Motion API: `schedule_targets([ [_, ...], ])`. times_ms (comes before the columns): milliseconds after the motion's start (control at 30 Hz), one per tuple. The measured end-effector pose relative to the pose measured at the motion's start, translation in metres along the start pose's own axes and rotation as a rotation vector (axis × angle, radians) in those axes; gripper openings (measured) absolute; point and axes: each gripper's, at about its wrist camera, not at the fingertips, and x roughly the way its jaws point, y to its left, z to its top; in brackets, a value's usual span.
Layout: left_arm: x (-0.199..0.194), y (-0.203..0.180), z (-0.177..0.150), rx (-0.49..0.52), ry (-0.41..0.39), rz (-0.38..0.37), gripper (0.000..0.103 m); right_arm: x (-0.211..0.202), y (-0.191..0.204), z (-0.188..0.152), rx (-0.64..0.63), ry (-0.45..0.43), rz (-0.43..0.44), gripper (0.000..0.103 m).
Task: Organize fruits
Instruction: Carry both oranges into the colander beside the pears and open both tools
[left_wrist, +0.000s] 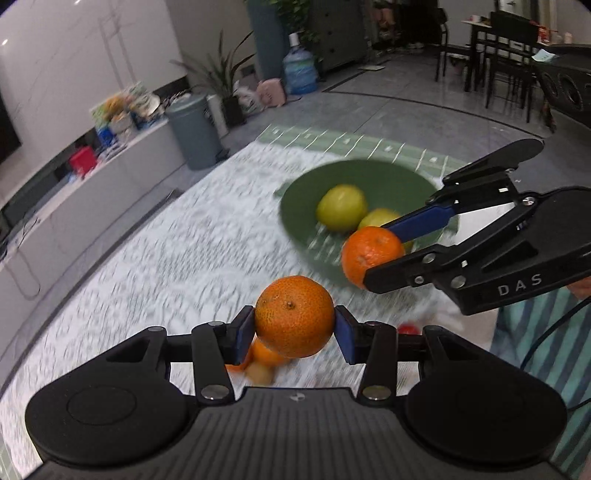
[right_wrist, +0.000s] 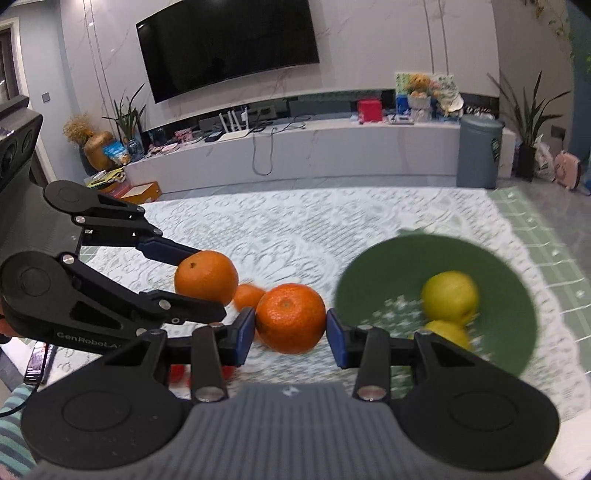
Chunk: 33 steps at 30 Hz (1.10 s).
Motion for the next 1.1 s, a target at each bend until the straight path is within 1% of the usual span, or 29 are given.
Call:
schedule_targets([
  [133, 0.009, -0.012, 0.025, 0.037, -0.025, -0.018, 0.052, -0.013, -0.018, 0.008, -0.032, -0.007, -0.042, 0.039],
  [267, 0.023, -0.017, 0.045, 0.035, -0.035, -0.036, 0.052, -0.018, -0.04, 0.016, -0.066, 0.009, -0.079, 0.039],
  [400, 0.042, -0.019, 0.062, -0.026, -0.019, -0.047, 0.052, -0.015, -0.062, 0.022, -0.097, 0.05, -0.122, 0.039],
  [567, 0.065, -0.026, 0.07, -0.121, 0.008, -0.035, 0.052, 0.005, -0.086, 0.027, -0.126, 0.126, -0.17, 0.039],
  [667, 0.077, -0.032, 0.072, -0.171, 0.033, -0.025, 0.052, 0.018, -0.098, 0.028, -0.143, 0.172, -0.177, 0.039],
  [733, 0.087, -0.036, 0.074, -0.193, 0.07, -0.008, 0.052, 0.027, -0.104, 0.028, -0.166, 0.202, -0.182, 0.039],
  [867, 0.103, -0.048, 0.075, -0.169, 0.136, 0.091, 0.052, 0.045, -0.113, 0.027, -0.217, 0.266, -0.183, 0.039],
  [900, 0.108, -0.049, 0.075, -0.168, 0.15, 0.103, 0.052, 0.05, -0.114, 0.027, -0.236, 0.286, -0.182, 0.039],
  [1033, 0.122, -0.048, 0.072, -0.202, 0.206, 0.082, 0.052, 0.066, -0.114, 0.024, -0.301, 0.352, -0.18, 0.039],
  [1100, 0.128, -0.047, 0.07, -0.198, 0.222, 0.079, 0.052, 0.072, -0.115, 0.025, -0.325, 0.375, -0.183, 0.039],
])
